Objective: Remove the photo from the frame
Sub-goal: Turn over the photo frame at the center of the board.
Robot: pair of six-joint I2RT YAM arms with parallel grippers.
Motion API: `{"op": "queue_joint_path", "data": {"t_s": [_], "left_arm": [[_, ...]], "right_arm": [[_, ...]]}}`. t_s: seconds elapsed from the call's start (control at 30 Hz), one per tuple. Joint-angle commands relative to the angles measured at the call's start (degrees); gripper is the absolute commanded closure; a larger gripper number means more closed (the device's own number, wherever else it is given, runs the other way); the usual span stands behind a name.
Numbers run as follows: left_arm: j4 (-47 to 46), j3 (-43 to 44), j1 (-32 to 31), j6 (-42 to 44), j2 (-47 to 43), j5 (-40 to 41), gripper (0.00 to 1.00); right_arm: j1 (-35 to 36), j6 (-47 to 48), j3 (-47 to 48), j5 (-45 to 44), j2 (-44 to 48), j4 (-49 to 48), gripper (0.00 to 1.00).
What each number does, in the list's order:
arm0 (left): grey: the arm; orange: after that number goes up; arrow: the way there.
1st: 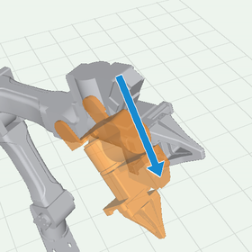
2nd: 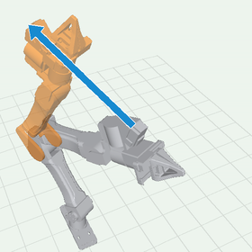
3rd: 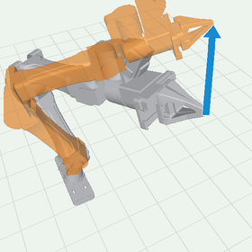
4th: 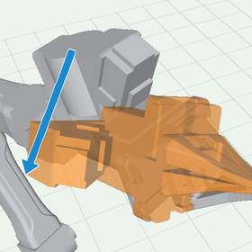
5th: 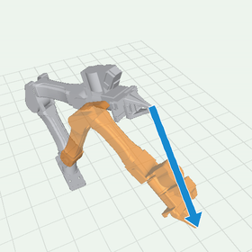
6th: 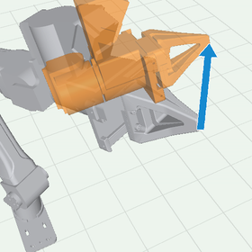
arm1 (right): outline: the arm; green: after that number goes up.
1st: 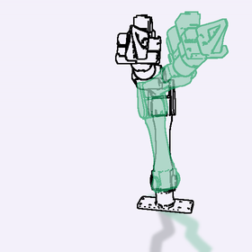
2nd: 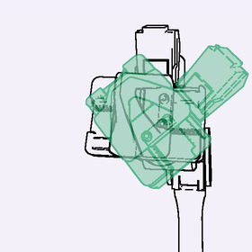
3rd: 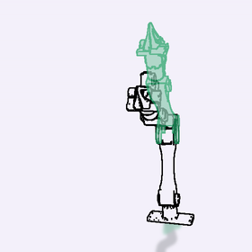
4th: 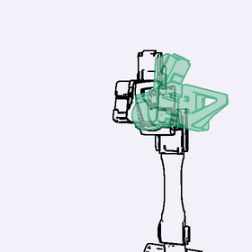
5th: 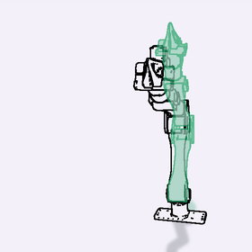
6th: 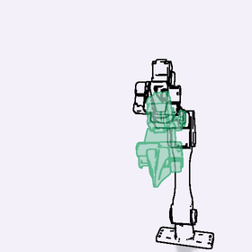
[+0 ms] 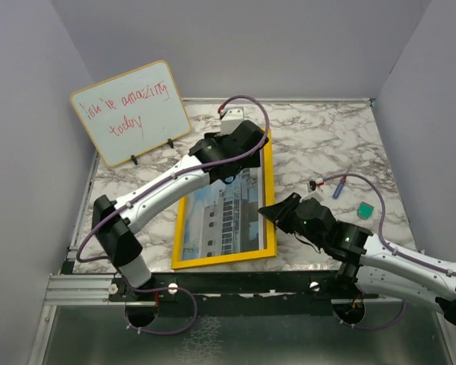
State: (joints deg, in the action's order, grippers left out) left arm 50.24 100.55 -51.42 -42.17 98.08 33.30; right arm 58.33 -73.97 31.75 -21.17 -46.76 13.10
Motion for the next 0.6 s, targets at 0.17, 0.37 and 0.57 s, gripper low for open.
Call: {"op": "queue_joint_path", "data": {"t_s": [0.17, 0.37, 0.57], "left_arm": [[-15.41, -41.11, 10.43, -4.40, -26.41, -5.23, 0.01], [-26.81, -60.05, 17.39, -5.12, -39.42, -10.16, 0.01], [-31.86, -67.31, 19.04, -6.76, -39.94, -10.83, 0.01]], "right_arm": [[-14.39, -4.11, -16.03, 10.31, 1.24, -10.01, 0.99], [-15.60, 0.80, -20.57, 10.82, 6.61, -7.14, 1.00], [-15.87, 2.58, -27.52, 12.62, 7.69, -9.98, 1.00]]}}
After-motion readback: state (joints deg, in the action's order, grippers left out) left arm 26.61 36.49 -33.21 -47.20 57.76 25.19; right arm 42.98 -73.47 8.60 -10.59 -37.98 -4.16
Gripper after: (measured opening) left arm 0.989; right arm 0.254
